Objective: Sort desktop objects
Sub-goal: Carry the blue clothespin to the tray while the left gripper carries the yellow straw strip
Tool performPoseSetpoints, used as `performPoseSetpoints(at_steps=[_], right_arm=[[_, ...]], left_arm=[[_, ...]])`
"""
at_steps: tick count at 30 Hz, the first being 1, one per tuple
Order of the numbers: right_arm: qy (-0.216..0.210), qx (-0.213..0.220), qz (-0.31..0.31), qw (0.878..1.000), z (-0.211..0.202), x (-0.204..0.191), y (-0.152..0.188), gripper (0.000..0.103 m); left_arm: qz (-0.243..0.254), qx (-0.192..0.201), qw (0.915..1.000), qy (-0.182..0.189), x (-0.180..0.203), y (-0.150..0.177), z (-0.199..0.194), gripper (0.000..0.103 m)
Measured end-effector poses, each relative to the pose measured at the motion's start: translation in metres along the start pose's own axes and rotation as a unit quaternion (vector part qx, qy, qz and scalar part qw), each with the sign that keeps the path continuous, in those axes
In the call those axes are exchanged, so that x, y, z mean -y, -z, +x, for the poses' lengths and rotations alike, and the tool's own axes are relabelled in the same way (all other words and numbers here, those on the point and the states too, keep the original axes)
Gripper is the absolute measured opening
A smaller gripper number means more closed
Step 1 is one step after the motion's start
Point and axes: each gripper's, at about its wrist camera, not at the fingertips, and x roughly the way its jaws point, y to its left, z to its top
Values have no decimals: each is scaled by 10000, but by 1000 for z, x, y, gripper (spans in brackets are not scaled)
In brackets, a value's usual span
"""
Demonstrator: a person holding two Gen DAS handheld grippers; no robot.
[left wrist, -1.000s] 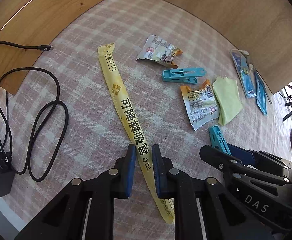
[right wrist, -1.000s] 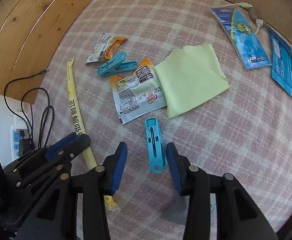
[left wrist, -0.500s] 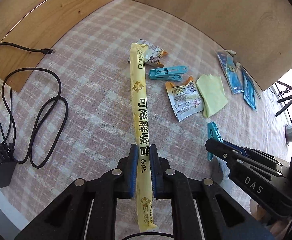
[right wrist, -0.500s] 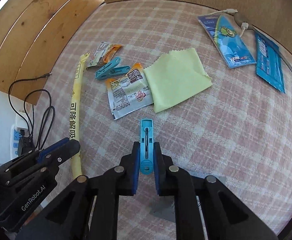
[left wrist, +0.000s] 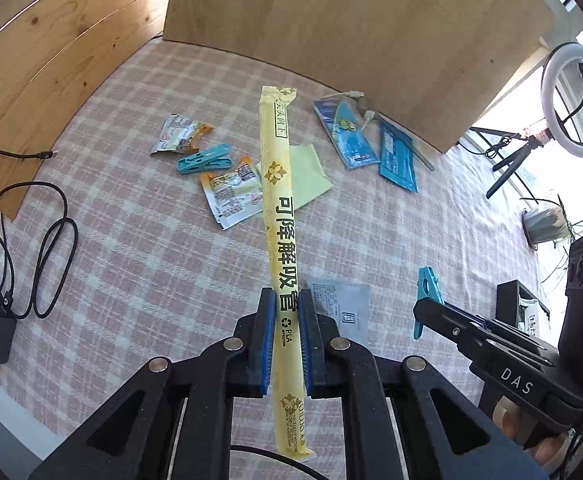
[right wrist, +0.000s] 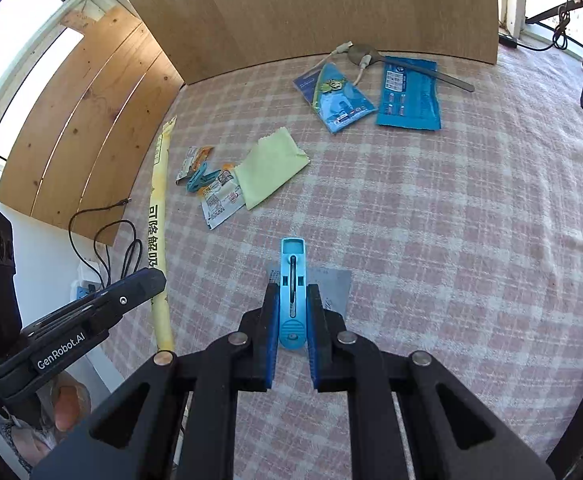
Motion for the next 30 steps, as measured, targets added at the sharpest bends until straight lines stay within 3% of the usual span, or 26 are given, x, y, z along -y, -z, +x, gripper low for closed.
performPoseSetpoints(at_steps=[7, 12, 17, 22, 30], right_arm=[[90, 454, 687, 9966, -61, 73, 40, 12], [362, 812, 1164, 9892, -115, 130, 76, 12], [669, 1152, 1777, 9750, -168, 192, 122, 12], [975, 1478, 2367, 9553, -218, 245, 173, 12], [1346, 1774, 3139, 9230, -266, 310, 242, 12]], left_arm=[[822, -203, 9957, 374, 93, 22, 5, 10], [1551, -328, 9847, 727, 173, 52, 4, 10], [2298, -456, 9659, 1103, 258, 92, 4, 10], [2993, -643, 9414, 1417, 335, 134, 5, 10], [3786, -848, 9063, 1674, 427, 187, 11, 10]])
